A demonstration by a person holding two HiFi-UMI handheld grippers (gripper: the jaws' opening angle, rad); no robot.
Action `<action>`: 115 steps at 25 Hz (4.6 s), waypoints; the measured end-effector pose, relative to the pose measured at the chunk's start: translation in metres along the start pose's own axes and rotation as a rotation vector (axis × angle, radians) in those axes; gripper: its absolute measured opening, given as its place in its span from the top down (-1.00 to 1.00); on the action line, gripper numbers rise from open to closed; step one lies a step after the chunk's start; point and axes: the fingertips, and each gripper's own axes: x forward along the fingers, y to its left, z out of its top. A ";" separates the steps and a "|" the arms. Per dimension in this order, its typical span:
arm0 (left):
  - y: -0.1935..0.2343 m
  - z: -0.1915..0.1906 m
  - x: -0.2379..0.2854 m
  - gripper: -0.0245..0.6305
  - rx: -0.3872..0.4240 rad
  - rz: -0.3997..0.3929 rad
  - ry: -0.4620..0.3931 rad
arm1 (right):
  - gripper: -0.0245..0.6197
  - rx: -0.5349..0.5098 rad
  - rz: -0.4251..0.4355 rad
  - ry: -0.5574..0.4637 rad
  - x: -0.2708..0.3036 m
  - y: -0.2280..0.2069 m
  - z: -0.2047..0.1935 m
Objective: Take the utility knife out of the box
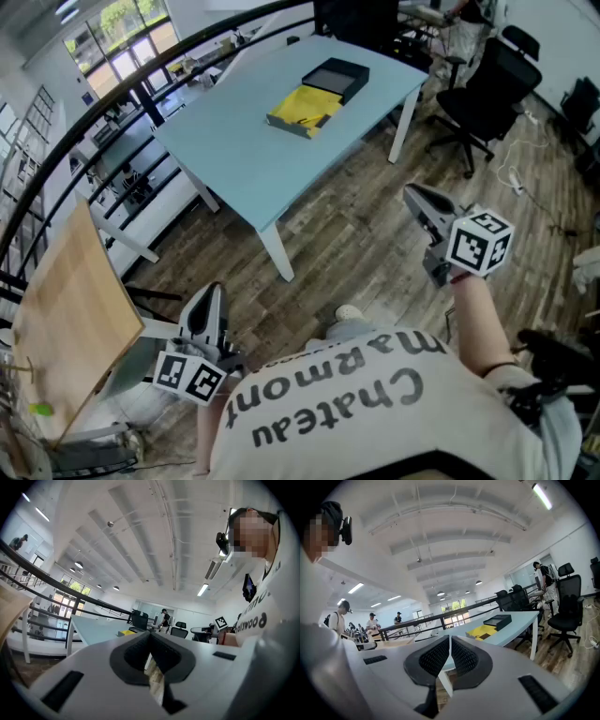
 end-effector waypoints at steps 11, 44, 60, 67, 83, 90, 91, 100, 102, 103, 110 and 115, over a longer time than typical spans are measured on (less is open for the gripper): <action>-0.011 -0.011 0.015 0.92 -0.020 0.013 0.027 | 0.79 0.070 0.001 -0.001 -0.001 -0.029 0.000; -0.033 -0.040 0.299 0.92 -0.111 0.095 0.006 | 0.79 0.162 0.150 0.182 0.137 -0.267 0.021; 0.004 -0.068 0.397 0.92 -0.192 0.014 0.113 | 0.79 0.312 0.029 0.228 0.169 -0.333 0.001; 0.054 -0.056 0.455 0.92 -0.222 -0.005 0.090 | 0.79 0.254 0.039 0.237 0.238 -0.342 0.029; 0.133 -0.014 0.528 0.92 -0.184 0.007 0.056 | 0.79 0.226 0.132 0.281 0.358 -0.338 0.049; 0.143 -0.037 0.550 0.92 -0.201 0.022 0.123 | 0.79 0.274 0.154 0.388 0.387 -0.348 0.022; 0.145 -0.039 0.555 0.92 -0.180 0.025 0.132 | 0.79 0.281 0.167 0.398 0.395 -0.349 0.020; 0.153 -0.094 0.593 0.92 0.006 0.208 0.363 | 0.79 0.049 0.412 0.527 0.495 -0.351 0.007; 0.159 -0.105 0.606 0.92 0.014 0.247 0.397 | 0.79 -0.040 0.480 0.548 0.509 -0.352 0.007; 0.163 -0.108 0.613 0.92 0.015 0.271 0.403 | 0.79 -0.057 0.521 0.564 0.515 -0.352 0.006; 0.177 -0.129 0.634 0.92 0.117 0.444 0.568 | 0.79 -0.027 0.782 0.659 0.553 -0.343 0.009; 0.173 -0.168 0.644 0.92 0.312 0.393 0.862 | 0.79 -0.083 0.916 0.659 0.562 -0.336 0.022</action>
